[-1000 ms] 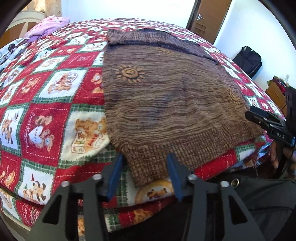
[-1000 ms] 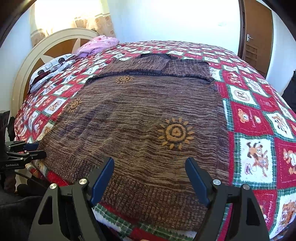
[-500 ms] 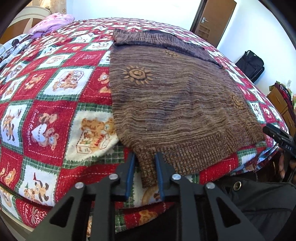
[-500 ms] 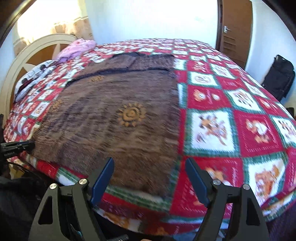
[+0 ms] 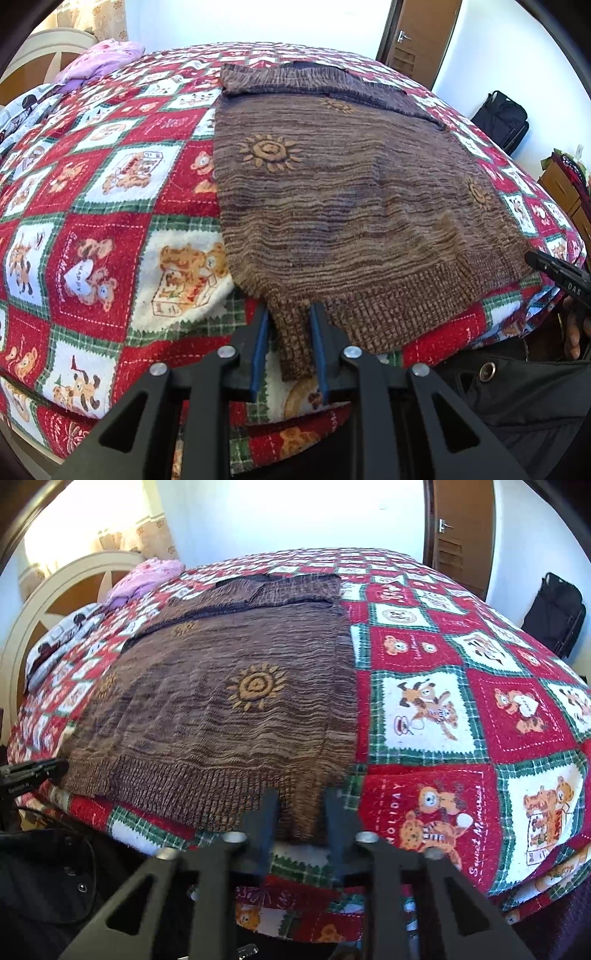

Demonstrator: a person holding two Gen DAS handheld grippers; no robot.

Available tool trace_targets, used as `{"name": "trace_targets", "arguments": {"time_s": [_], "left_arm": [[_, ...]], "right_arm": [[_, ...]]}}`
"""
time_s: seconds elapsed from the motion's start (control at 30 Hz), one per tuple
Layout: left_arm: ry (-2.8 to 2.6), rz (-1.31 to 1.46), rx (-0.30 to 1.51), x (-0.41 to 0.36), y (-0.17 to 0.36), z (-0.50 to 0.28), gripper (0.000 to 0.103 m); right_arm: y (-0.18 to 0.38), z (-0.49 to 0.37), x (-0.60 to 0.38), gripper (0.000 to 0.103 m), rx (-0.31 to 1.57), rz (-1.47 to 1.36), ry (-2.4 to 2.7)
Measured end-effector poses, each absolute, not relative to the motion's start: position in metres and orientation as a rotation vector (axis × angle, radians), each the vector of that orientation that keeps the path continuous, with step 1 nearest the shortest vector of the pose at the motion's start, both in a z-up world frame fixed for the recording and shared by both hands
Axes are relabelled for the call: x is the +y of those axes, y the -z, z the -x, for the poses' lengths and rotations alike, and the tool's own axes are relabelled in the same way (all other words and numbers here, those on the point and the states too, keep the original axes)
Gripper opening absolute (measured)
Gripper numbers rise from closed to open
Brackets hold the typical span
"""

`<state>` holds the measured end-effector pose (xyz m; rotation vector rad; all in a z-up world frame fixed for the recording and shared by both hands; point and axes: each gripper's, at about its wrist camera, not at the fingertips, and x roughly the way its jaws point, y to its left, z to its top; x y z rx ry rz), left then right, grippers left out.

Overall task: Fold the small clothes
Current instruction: 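Close both tools on the sweater hem side by side, then lift the hem with both tools and fold it toward the collar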

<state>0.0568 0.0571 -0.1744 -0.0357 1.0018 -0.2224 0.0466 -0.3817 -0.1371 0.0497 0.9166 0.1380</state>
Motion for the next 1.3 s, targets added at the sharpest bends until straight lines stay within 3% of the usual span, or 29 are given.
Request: {"name": "trace_targets", "arguments": {"time_s": [0.1, 0.37, 0.83, 1.3], "left_arm": [[0.239, 0.029, 0.997, 0.056, 0.173, -0.056, 0.016], [0.250, 0.026, 0.986, 0.054, 0.171, -0.054, 0.011], [0.282, 0.088, 0.828, 0.070, 0.131, -0.055, 0.010], [0.295, 0.167, 0.739, 0.081, 0.101, -0.109, 0.010]], "right_arm": [[0.136, -0.048, -0.394, 0.011, 0.923, -0.152, -0.171], [0.136, -0.045, -0.400, 0.008, 0.892, -0.201, -0.208], [0.103, -0.048, -0.411, 0.007, 0.748, -0.294, -0.255], [0.067, -0.088, -0.411, 0.007, 0.669, -0.289, -0.265]]}}
